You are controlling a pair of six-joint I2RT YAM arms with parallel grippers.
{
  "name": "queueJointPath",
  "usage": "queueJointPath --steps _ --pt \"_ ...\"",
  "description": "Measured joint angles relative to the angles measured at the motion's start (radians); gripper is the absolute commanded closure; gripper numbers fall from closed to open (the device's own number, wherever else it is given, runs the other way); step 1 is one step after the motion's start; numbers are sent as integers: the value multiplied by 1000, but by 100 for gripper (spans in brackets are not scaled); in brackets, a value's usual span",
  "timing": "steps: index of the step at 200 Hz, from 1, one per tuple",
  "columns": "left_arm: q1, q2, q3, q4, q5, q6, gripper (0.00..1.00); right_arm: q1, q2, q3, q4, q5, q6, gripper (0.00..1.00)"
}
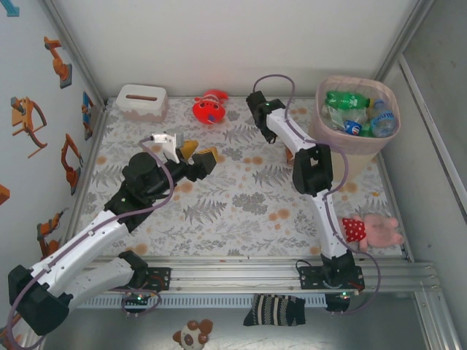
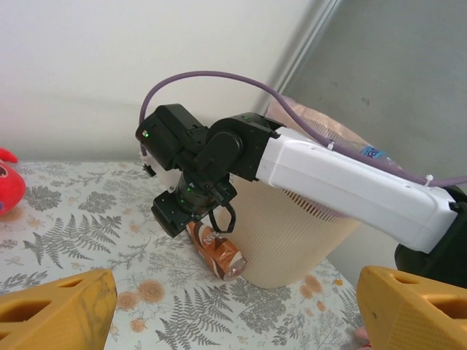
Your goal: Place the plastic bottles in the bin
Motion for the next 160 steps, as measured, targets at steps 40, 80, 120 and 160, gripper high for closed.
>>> queueJointPath --steps 40,80,120,160 --pt "0 -3 -3 -1 -6 0 15 -46 31 12 3 -43 -4 39" --pt "0 -16 -3 -11 -14 0 15 -72 68 17 7 -111 -4 40" --pt "0 -30 -3 -16 -23 1 15 -86 72 17 6 -184 3 45" --pt "0 -30 -3 -23 -28 1 15 -93 72 17 -1 -250 8 52"
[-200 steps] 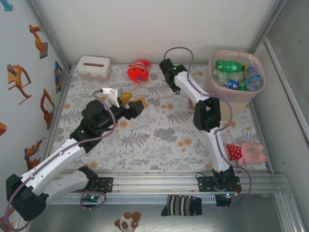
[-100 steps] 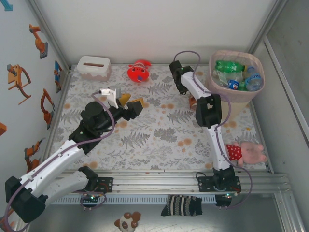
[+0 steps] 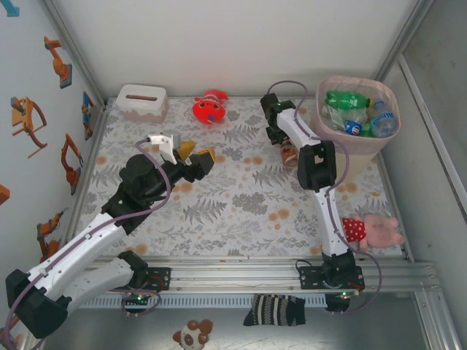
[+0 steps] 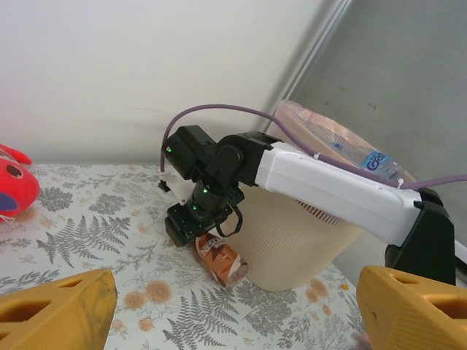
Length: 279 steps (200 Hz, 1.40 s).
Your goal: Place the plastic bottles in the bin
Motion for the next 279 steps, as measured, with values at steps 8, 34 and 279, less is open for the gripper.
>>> queueJointPath --steps 8,34,279 --pt "0 0 0 0 0 0 15 -1 0 0 -2 -12 0 54" --pt "0 0 0 0 0 0 15 -3 0 0 -7 -48 0 59" --pt "0 21 0 3 3 -1 15 -12 -516 63 -24 -517 105 65"
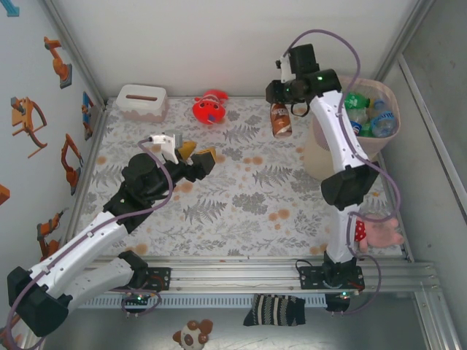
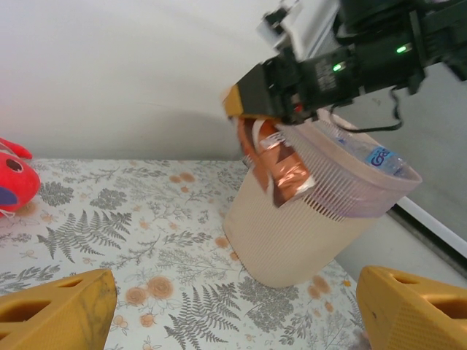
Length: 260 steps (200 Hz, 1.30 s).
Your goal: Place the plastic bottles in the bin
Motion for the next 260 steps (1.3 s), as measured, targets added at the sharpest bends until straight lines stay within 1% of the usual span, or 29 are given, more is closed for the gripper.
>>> queueJointPath --steps 24,38,90,117,135,164,260 --pt "0 6 0 0 4 0 15 -15 -79 3 0 -14 0 65" --pt "0 7 0 0 4 0 15 -42 -123 6 0 -22 0 65" --pt "0 7 0 1 5 0 15 -234 -246 6 3 -77 35 64" --pt "0 7 0 1 4 0 15 -322 -269 -23 23 -116 57 64" --pt "0 7 0 1 4 0 15 -357 -264 -43 29 -128 61 64" --pt "0 7 0 1 4 0 15 -383 -240 -78 32 -137 60 64" --pt "0 7 0 1 4 0 15 -392 -169 -256 69 -159 48 64"
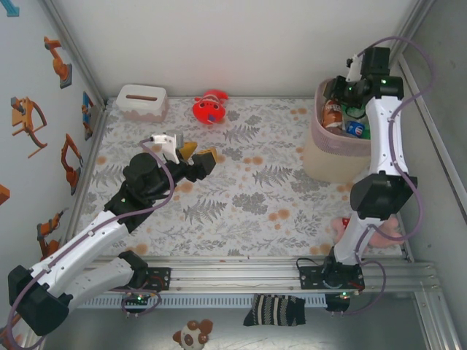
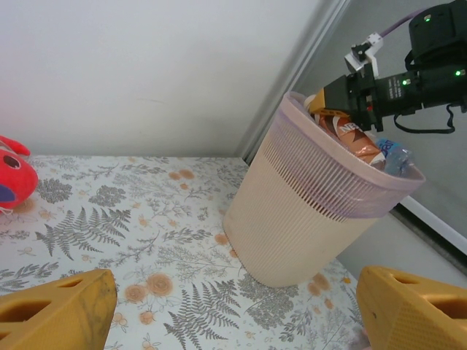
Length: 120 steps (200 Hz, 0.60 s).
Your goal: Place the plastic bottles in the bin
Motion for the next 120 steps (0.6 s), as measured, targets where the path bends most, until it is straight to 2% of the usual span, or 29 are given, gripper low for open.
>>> queueJointPath --steps 120 --pt "0 0 0 0 0 0 15 4 13 -77 72 26 12 62"
